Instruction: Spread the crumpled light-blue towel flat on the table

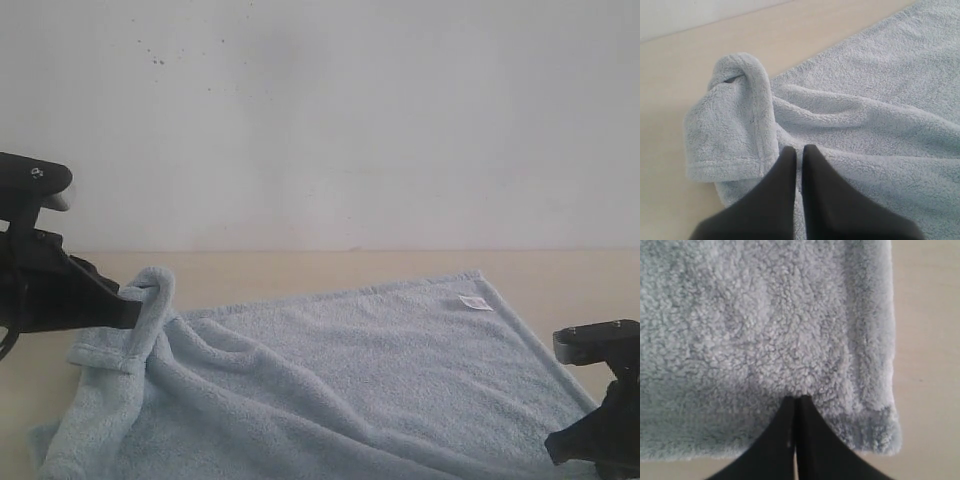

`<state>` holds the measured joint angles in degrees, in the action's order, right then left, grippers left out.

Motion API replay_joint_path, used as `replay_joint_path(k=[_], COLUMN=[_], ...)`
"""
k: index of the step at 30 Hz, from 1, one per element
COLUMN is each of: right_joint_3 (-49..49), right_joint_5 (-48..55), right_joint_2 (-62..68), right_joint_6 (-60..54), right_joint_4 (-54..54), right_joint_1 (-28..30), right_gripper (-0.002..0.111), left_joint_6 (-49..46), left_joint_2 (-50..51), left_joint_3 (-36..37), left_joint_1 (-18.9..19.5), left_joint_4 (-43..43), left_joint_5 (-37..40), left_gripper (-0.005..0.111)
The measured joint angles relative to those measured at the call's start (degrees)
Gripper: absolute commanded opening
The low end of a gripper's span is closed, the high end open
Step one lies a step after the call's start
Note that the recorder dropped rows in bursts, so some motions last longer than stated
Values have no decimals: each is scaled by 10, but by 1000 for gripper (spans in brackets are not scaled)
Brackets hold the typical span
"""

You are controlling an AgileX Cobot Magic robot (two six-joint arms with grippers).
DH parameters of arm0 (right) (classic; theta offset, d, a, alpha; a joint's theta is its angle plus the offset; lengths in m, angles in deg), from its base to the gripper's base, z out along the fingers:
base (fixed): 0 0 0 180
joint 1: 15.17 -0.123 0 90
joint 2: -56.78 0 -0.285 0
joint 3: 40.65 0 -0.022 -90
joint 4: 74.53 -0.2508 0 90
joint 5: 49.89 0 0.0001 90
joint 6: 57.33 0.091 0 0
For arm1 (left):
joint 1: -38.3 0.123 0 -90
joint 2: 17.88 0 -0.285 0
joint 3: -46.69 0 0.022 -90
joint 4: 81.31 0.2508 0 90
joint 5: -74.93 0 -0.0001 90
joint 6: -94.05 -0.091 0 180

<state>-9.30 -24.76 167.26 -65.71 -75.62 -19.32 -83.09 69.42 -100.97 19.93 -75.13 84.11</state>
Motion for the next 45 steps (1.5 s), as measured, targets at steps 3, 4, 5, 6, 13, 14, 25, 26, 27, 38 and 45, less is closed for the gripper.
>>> replay_joint_path(k=[3,4,5,6,13,14,25,26,27,38,45], right_joint_3=[-2,-2,-2,-1,3,3,43,46,49,63,63], right_joint_5=[17,21,25,30,55,67,206,212,212,35,56], right_joint_2=[0,0,0,1,11,11,12,8,1,-142,-176], right_joint_6=[34,43,48,51,139,167,282,287,289,236,-28], right_joint_4=[32,39,45,50,124,150,281,281,279,67,-257], right_joint_1=[0,0,0,0,-2,-4,78,91,101,120,99], right_gripper=[0,0,0,0,0,0,0,0,0,0,0], left_joint_6=[0,0,0,-4,-36,-36,-40,-40,-40,-96,-158], left_joint_2=[0,0,0,-2,-79,-89,-117,-117,-117,-45,59], left_joint_3=[0,0,0,0,0,0,25,31,39,142,147], left_joint_1=[0,0,0,0,0,0,0,0,0,0,0], left_joint_4=[0,0,1,4,31,32,41,47,57,108,116], left_joint_5=[0,0,0,-1,-2,-2,41,30,14,-114,-130], left_gripper=[4,4,4,4,4,4,4,4,4,4,4])
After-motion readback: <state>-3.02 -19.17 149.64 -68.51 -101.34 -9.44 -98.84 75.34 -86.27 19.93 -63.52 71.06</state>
